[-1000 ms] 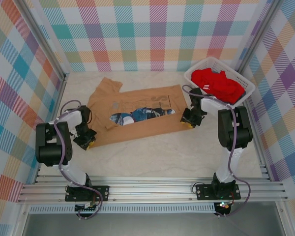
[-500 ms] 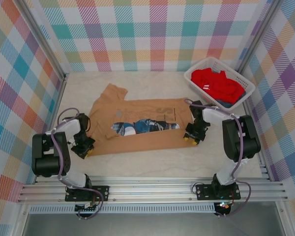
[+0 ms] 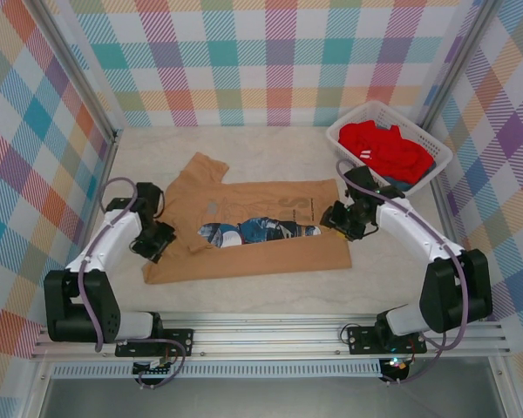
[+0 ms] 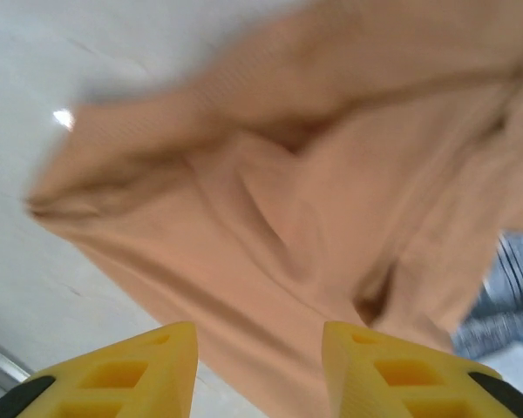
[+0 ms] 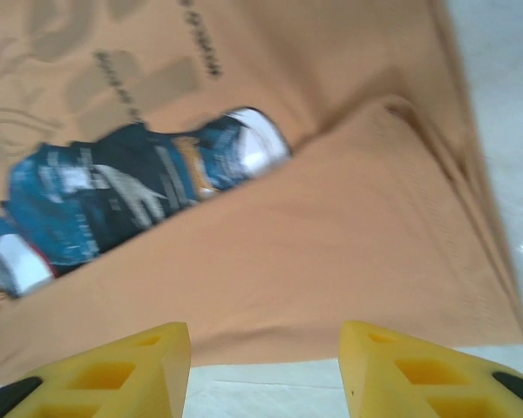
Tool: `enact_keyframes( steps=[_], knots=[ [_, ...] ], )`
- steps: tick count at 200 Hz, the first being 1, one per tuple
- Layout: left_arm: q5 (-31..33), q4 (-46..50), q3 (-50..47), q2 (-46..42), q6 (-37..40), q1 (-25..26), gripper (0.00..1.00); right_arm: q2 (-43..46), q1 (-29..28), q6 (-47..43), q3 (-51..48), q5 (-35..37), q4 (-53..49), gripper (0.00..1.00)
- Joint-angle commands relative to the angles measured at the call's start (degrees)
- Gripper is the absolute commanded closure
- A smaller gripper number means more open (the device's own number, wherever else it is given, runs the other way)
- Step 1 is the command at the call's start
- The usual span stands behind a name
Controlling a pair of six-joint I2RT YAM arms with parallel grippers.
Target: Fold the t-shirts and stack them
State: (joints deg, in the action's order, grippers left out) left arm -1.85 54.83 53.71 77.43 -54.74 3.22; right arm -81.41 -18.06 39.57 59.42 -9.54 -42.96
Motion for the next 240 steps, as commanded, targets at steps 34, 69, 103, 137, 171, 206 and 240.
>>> enact_keyframes(
  steps=[34, 69, 103, 137, 171, 206, 240],
  knots=[
    [-8.37, -12.01, -3.41, 5.50, -14.20, 5.93, 0.58, -2.02, -1.00, -1.80, 2.47, -3.42, 3.10, 0.53],
    [-8.62, -14.64, -3.84, 9.34, -13.33, 5.92, 0.61, -1.24, -1.08, -1.57, 1.64, -4.84, 3.60, 0.53],
    [-8.55, -16.99, -3.56, 12.46, -12.23, 6.01, 0.67, -0.34, -1.08, -1.25, 0.88, -6.54, 4.46, 0.53],
    [-6.85, -16.82, -2.26, 13.37, -10.65, 6.43, 0.88, 0.01, -1.06, -1.17, 0.96, -6.37, 4.21, 0.54],
    [-3.91, -13.14, 3.82, 15.35, -6.42, 8.89, 1.00, -0.11, -1.05, -1.08, 0.79, -6.28, 4.40, 0.54],
    [-0.90, -6.47, 12.79, 21.61, -0.06, 12.60, 1.00, -0.75, -1.02, -0.99, 0.96, -6.37, 4.39, 0.54],
    [2.05, 0.83, 23.32, 30.39, 8.10, 15.98, 1.00, -1.20, -1.05, -0.98, 1.31, -6.53, 4.27, 0.54]
  ],
)
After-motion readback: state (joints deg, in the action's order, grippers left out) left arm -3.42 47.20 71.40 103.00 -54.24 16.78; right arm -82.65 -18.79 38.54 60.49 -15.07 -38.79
